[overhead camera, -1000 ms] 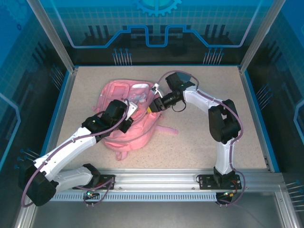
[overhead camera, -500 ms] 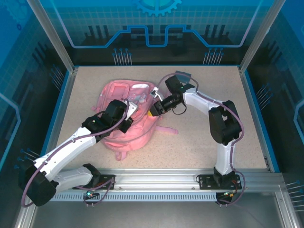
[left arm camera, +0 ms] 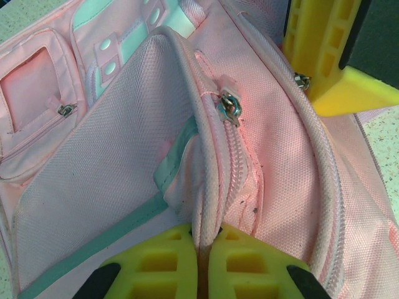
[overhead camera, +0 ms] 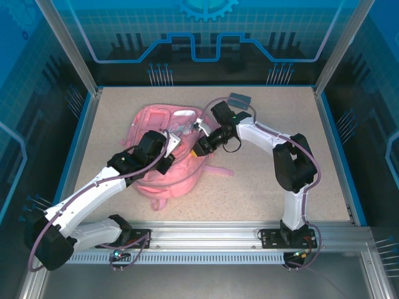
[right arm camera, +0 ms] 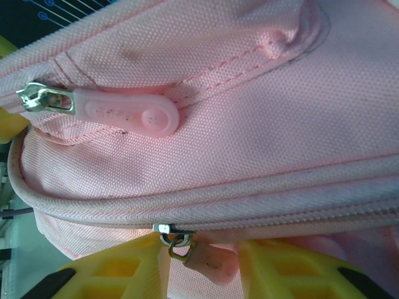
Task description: Pack the student bag
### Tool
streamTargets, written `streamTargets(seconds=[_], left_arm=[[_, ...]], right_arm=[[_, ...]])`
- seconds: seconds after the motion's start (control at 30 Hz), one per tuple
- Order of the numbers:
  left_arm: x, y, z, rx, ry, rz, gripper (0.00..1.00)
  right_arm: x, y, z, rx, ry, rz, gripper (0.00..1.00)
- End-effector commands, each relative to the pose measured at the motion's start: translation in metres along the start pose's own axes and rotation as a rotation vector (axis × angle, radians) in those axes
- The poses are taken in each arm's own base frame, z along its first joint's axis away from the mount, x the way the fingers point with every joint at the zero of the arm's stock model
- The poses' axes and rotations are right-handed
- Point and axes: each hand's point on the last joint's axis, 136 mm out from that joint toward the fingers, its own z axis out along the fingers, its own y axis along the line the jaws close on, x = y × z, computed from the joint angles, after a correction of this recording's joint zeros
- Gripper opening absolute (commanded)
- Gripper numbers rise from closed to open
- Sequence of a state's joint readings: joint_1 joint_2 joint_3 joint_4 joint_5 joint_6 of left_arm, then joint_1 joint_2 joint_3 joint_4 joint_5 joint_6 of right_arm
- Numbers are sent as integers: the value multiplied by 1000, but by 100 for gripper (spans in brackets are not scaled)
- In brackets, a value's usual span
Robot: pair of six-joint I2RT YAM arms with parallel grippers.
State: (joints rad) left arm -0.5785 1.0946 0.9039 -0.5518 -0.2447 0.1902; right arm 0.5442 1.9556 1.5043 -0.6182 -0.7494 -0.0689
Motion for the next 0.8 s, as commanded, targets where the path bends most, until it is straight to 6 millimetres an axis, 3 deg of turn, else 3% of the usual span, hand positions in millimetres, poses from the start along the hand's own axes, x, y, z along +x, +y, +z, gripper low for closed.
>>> streamTargets(seconds=[0.0,0.2,0.27,0.43,0.63,0.77], left_arm=[[-18,5,-7,-8,-76,-41,0],[-19,5,-5,-9,-78,-59,0],[-21,3,-2,0,-77,-78,0],[-26,-5,9,36,-94,-144,0],[-46,-21,20,130,-158,-238,0],[-52,-26,21,164,-179,-278,0]], right_arm=[[0,9,-3,22,-3,-37,31],[2,12,-5,59,-4,-69,14],[3,23,-8,57,-6,-87,10],[15,51,-7,24,-4,-109,6],[33,84,19,-47,8,-100,3],[29,76,18,5,-68,-27,0]])
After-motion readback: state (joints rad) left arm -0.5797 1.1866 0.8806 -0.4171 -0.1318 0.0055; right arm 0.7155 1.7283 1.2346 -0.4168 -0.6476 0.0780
